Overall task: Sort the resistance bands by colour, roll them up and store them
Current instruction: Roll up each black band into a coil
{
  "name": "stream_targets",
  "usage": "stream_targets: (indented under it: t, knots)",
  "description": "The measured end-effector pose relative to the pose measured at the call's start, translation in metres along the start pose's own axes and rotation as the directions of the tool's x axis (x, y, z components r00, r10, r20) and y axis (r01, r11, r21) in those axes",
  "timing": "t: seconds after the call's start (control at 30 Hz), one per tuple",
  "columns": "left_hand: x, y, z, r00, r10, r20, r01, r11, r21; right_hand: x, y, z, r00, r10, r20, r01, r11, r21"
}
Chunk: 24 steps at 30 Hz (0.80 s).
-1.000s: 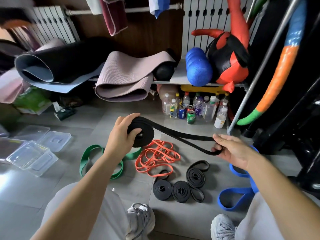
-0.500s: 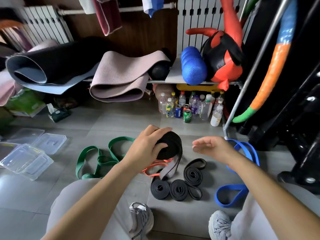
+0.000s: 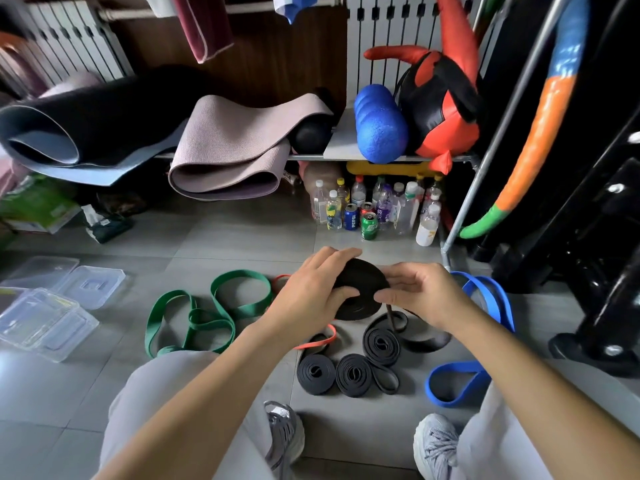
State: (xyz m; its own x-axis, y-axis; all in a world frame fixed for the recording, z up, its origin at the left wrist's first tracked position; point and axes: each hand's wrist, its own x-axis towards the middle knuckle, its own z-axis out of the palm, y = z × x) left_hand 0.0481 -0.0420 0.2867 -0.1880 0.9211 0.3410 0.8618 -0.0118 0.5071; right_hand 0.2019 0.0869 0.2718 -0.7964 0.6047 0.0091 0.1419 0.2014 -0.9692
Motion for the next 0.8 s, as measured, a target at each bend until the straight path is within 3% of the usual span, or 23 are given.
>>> stream_targets:
  t: [0.1,0.2,0.43,0.7,0.8]
  knots:
    - [0.0,0.003,-0.002,0.996,-0.068,-0.057,0.062,0.992,-0.112,0.0,-0.001,0.002,0.999,-0.002,0.049,-0.001,0.998,0.061]
    - [0.001,0.005,-0.002,0.983,-0.164,-0.082,0.143,0.967,-0.212,0.003,0.001,0.005,1.0,0.001,0.01,-0.003,0.987,0.162]
    - [0.002,-0.002,-0.01,0.961,-0.27,0.057,0.274,0.918,-0.286,0.006,0.007,0.007,1.0,-0.028,-0.011,0.029,0.996,0.084]
    - [-0.002,-0.004,-0.011,0.969,-0.246,0.03,0.248,0.96,-0.13,0.007,0.009,0.007,1.0,-0.023,0.018,0.024,0.999,-0.034]
    - [-0.006,-0.009,-0.007,0.99,-0.131,0.055,0.13,0.991,0.007,0.008,0.01,0.008,0.999,-0.018,0.027,0.02,0.997,-0.08]
